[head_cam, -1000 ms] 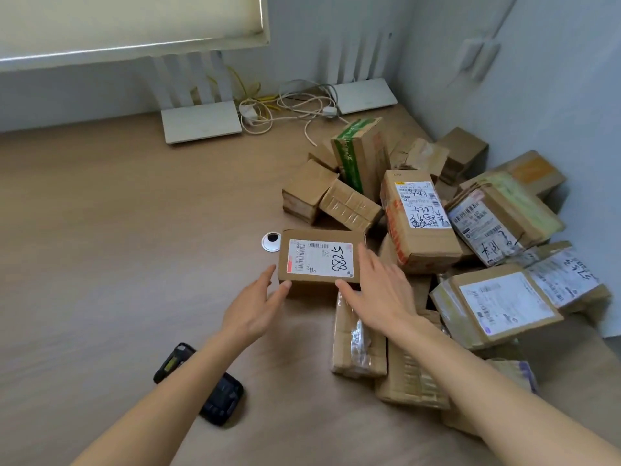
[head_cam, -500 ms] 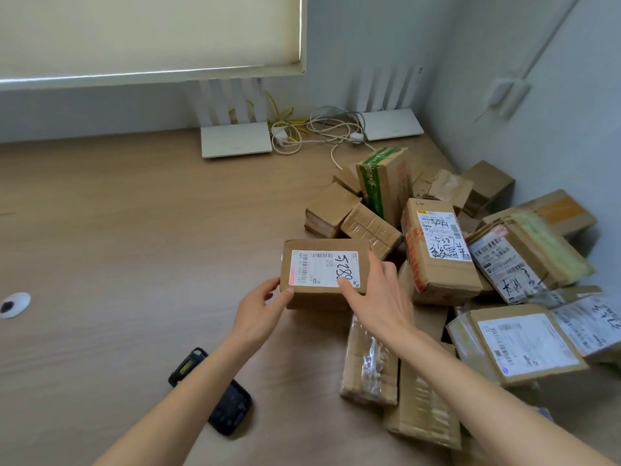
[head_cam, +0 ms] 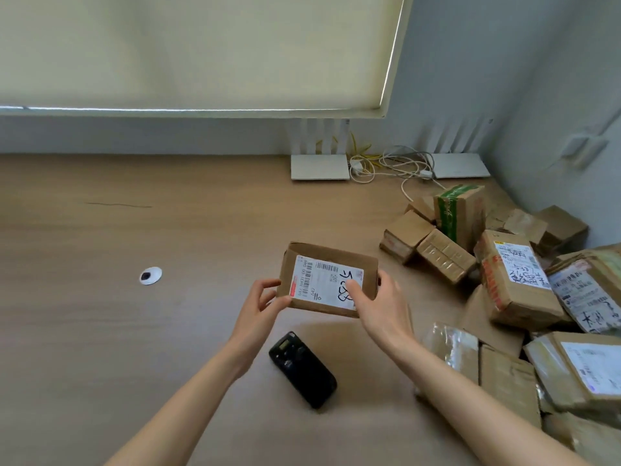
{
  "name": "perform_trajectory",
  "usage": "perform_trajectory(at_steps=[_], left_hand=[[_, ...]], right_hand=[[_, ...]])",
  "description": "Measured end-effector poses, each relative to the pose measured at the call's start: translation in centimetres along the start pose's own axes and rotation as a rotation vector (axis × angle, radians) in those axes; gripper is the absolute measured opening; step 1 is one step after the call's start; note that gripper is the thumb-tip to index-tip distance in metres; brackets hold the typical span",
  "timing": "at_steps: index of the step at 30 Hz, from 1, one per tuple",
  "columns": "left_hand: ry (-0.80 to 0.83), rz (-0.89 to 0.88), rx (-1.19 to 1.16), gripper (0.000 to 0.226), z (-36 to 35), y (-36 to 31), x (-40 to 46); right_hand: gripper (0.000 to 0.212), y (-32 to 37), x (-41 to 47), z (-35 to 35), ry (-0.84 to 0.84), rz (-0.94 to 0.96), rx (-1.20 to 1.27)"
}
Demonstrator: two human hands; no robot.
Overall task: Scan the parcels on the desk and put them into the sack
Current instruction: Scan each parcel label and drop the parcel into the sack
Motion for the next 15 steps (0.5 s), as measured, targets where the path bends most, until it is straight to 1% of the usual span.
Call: perform_trajectory(at_steps=[2, 4, 8, 12, 15], left_hand=[[-0.03, 0.013, 0.004, 0.023, 3.1, 1.5, -2.0], [-0.086, 0.008, 0.026, 0.026, 6.2, 3.3, -4.2], [-0.132, -0.007, 0.061, 0.044, 11.5, 5.9, -7.4], [-0.166, 0.011, 0.086, 0.049, 15.0, 8.5, -9.6], [-0.224, 0.058, 0.106, 0.053, 17.1, 10.3, -10.3]], right_hand=[[0.057, 1.1, -2.2, -3.0, 0.014, 0.006, 0.001], [0.054, 2.1, -4.7, -5.9, 0.046, 0.02, 0.006], [0.053, 3.3, -8.9, -10.4, 0.111, 0.009, -0.006], [0.046, 3.6, -11.4, -13.4, 0.171, -0.023, -0.019], [0.044, 3.1, -12.6, -14.9, 0.249, 0.003, -0.046]])
Point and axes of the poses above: each hand's wrist, its own x-axis towards the middle knuckle, its own z-axis out of the back of the hand, y = z × x, the point moved 4 cm from there along x, towards the middle knuckle, and after that the axes turned 13 degrees about x, right-handed, at the moved point
